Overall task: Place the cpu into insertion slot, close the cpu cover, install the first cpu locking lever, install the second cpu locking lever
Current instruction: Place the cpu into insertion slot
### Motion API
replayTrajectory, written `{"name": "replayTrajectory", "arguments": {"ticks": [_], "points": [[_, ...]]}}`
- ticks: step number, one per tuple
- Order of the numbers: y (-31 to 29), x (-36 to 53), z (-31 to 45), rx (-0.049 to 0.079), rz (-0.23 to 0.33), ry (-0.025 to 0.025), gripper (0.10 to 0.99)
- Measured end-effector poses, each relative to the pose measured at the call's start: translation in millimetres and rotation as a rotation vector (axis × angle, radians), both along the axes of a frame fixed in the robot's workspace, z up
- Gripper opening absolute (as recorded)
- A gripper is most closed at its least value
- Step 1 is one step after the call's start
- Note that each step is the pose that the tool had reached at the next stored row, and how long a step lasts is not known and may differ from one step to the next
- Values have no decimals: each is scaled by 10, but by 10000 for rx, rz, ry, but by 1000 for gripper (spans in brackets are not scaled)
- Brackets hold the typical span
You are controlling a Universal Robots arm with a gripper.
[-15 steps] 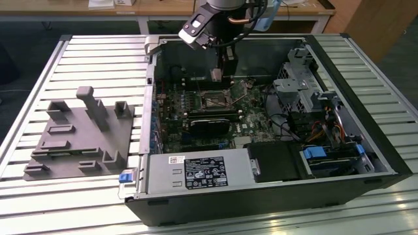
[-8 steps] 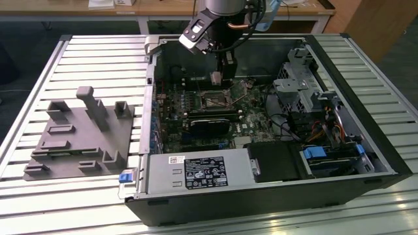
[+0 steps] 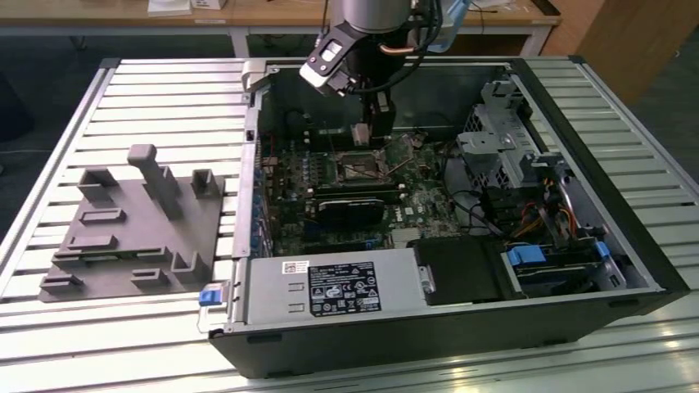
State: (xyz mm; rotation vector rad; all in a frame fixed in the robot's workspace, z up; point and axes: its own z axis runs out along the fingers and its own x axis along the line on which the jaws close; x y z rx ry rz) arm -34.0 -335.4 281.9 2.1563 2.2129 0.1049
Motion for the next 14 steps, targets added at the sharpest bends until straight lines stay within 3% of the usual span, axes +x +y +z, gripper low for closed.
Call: {"name": "replayTrajectory", "arguments": {"ticks": [14], "points": [[0,0,-66,-3,0,0,537]]}}
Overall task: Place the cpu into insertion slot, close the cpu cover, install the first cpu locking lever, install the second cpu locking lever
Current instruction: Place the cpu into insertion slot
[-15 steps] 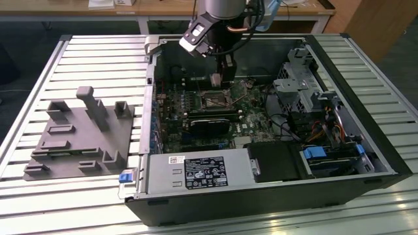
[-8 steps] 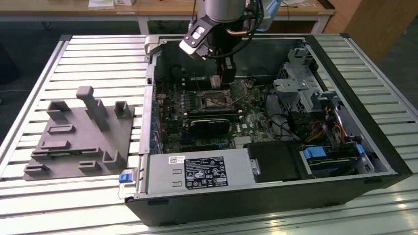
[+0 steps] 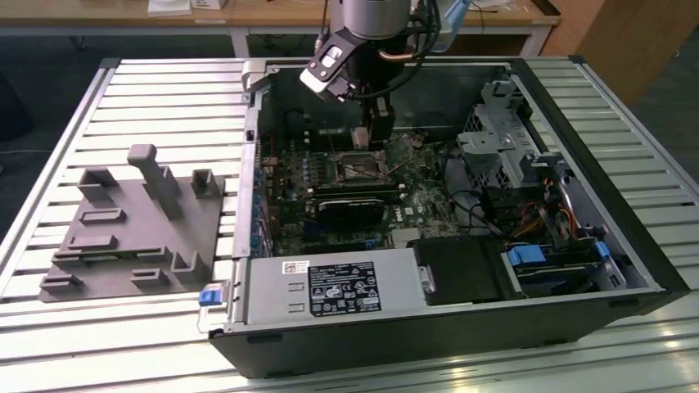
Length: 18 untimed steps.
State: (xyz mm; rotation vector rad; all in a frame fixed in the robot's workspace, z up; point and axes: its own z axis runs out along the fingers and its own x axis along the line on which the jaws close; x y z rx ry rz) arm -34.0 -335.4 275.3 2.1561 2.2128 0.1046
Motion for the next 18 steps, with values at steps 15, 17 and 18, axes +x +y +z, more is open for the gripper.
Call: {"name": "replayTrajectory", "arguments": {"ticks": [15,17,18], "points": [[15,0,-192,-6,122,-1,537],[18,0,-208,-7,121,0,537],[18,0,-214,-7,122,0,537]]}}
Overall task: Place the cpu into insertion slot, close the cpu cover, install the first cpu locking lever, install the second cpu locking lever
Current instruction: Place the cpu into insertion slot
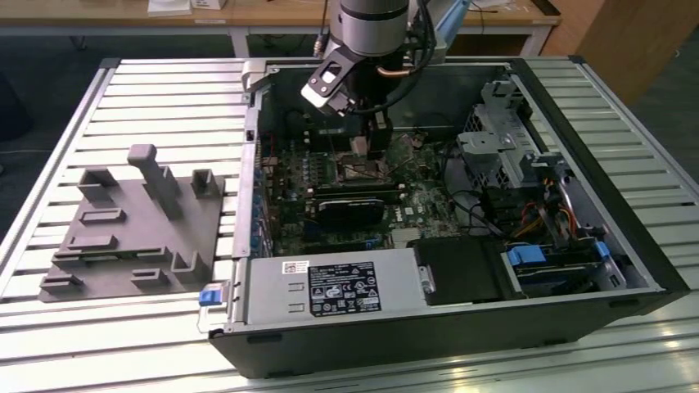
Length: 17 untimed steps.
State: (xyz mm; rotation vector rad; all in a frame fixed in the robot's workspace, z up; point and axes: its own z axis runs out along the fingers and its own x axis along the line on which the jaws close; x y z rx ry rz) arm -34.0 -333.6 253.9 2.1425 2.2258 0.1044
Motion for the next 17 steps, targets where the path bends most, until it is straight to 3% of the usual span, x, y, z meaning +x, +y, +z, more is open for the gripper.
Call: {"name": "replayTrajectory", "arguments": {"ticks": [17], "points": [[1,0,-51,1,0,0,537]]}}
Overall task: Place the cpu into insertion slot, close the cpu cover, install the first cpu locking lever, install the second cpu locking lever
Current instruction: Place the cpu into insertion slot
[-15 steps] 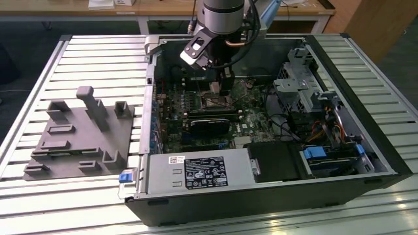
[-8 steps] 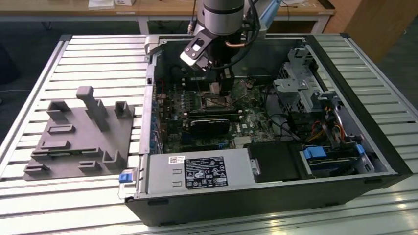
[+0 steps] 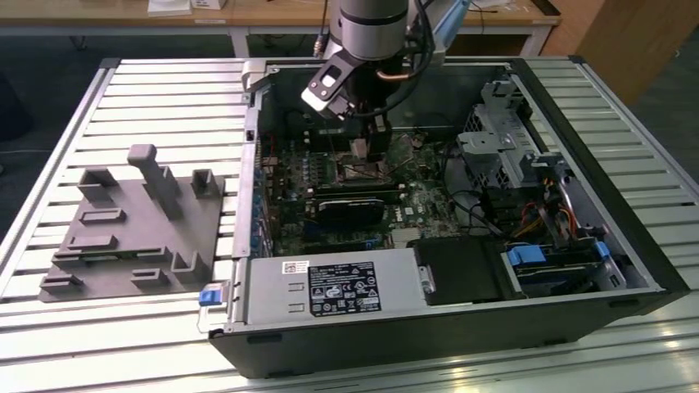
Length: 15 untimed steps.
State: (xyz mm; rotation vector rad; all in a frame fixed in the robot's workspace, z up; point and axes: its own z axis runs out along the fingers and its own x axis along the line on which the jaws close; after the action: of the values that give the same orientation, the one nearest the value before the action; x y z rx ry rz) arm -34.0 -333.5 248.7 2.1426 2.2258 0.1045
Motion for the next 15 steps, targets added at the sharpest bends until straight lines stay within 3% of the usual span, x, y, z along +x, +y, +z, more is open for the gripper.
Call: {"name": "replayTrajectory", "arguments": {"ticks": [15], "points": [[15,-1,-139,-11,0,0,537]]}}
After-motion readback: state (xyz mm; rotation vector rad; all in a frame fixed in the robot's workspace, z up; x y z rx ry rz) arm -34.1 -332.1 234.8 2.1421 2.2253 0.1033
